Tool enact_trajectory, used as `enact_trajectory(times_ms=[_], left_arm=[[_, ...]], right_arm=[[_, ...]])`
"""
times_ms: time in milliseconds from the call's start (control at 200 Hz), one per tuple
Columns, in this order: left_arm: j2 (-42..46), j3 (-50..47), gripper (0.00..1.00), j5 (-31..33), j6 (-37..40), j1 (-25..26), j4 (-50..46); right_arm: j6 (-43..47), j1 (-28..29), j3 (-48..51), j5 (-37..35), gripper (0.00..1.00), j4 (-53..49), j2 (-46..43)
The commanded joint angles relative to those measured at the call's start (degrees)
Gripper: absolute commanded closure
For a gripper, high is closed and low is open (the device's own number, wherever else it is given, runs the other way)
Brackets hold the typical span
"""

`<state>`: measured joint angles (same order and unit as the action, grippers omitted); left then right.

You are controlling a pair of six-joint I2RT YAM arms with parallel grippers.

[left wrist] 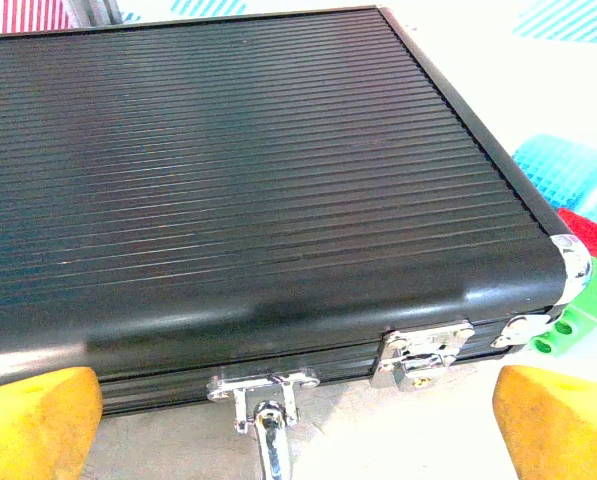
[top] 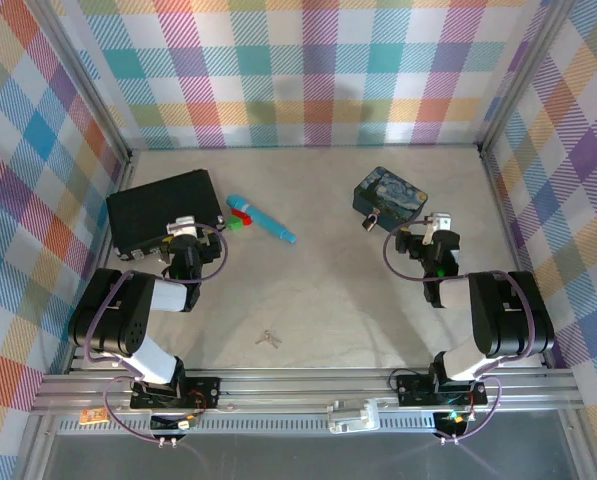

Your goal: Unlock the padlock with the key

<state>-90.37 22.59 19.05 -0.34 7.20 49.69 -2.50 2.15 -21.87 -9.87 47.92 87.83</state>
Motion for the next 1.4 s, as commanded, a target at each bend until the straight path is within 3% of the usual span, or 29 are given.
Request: enact_trajectory(times_ms=[0, 1100, 1190, 1315, 1395], left_arm=[[-0.07, 0.00, 0.00, -0.34, 0.14, -0.64, 1.64], [0.08, -0.28, 0.00, -0.41, 0.44, -0.64, 2.19], [3.68, 2.07, 0.01, -0.42, 1.34, 0.18, -5.13], [11.26, 8.01, 0.00, 6.17, 0.81, 1.84, -20.16], [14.31, 13.21, 0.01, 7.45, -2.88, 1.95, -29.11]], right_arm=[[-0.39, -0.20, -0.54, 0.13, 0.01, 1.46, -0.06], [-0.80, -0.17, -0.68, -1.09, 0.01, 0.85, -0.84], [-0.25, 0.03, 0.29, -0.53, 0.01, 2.00, -1.66], [1.03, 0.45, 1.15, 0.96, 0.01, 2.42, -3.35], [1.07, 1.08, -3.07, -0.45, 0.01, -9.71, -8.88]])
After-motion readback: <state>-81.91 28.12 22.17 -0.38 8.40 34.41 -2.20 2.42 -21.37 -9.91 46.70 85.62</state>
